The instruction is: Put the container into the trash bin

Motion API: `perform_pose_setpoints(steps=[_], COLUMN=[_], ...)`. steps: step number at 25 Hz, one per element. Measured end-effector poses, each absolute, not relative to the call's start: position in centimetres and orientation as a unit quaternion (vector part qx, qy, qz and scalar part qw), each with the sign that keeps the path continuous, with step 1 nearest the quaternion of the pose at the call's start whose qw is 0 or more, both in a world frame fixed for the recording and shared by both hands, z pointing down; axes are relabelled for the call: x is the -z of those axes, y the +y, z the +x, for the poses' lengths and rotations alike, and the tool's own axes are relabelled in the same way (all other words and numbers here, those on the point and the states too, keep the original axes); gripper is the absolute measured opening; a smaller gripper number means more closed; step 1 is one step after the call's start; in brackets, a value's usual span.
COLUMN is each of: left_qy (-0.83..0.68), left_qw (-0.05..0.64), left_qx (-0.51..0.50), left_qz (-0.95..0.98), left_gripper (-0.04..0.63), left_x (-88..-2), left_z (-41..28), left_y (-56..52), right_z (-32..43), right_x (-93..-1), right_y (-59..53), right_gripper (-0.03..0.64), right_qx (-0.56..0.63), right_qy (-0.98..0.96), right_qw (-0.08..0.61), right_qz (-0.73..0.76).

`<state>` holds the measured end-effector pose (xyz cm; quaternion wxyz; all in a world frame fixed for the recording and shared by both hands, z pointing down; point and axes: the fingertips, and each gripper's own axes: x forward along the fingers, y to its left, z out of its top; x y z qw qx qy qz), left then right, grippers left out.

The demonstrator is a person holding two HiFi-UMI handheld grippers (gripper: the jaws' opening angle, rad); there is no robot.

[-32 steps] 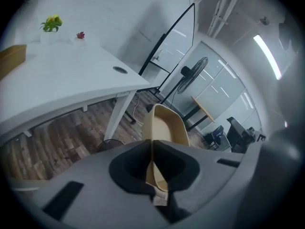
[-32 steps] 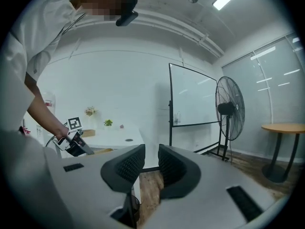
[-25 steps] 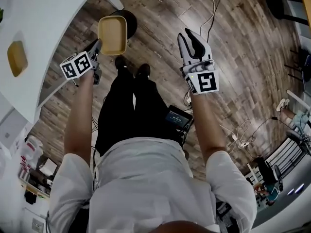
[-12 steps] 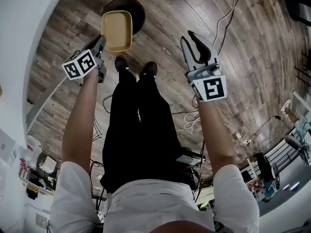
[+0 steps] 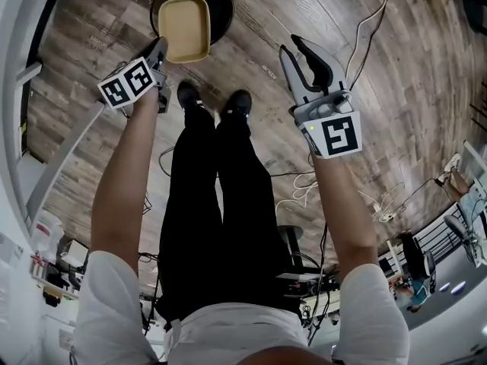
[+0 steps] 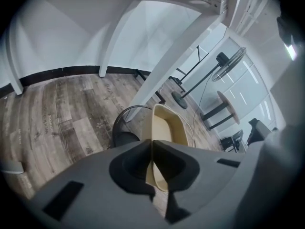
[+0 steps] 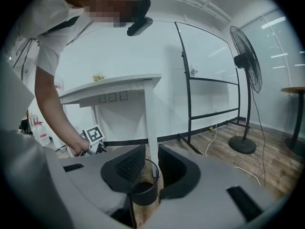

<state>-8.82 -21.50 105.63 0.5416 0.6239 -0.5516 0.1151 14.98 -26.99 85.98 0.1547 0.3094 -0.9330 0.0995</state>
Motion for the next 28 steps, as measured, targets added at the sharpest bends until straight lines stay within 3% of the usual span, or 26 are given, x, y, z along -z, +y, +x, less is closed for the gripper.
perform_pose_setpoints(steps=[11,12,13,17,23,28], left_qy=[-0.581,-0.578,-0.575,-0.571,-0.520,-0.497], left_qw=[0.550,0.551,0.551,0.542,0.480,0.363], left_qx=[-0.090,-0.092,-0.094,-0.087,-0.053,-0.008], left_qz=[0.593,0.595,0.597,0.611,0.704,0.788], left_gripper=[0.029,0.062,0.137,0.150,0.133,0.130], left_x=[-107.8,-108.1,-108.3,-106.7,-94.5,-76.3], left_z=[-8.8,-8.5,-8.1,-6.9,-2.8,-0.6], left_y=[-23.2,-23.3,-23.3,-21.9,-19.1,-17.3], right_z=[13.7,13.7,13.8,13.3,12.2,10.7], right_x=[-86.1,-86.2,-86.3,-85.3,-78.7,-66.9], right_y=[-25.0,-25.2,-25.2,-25.0,-25.1,-25.6], right_gripper=[0.103,0.103,0.103,0.103,0.103,0.101], right_qx=[-0.108,-0.110,-0.110,-0.106,-0.077,-0.051], right_qy=[-0.933,-0.933,-0.933,-0.938,-0.943,-0.951], right_qw=[0.156,0.152,0.152,0.148,0.171,0.110], right_qz=[0.307,0.307,0.306,0.295,0.274,0.283])
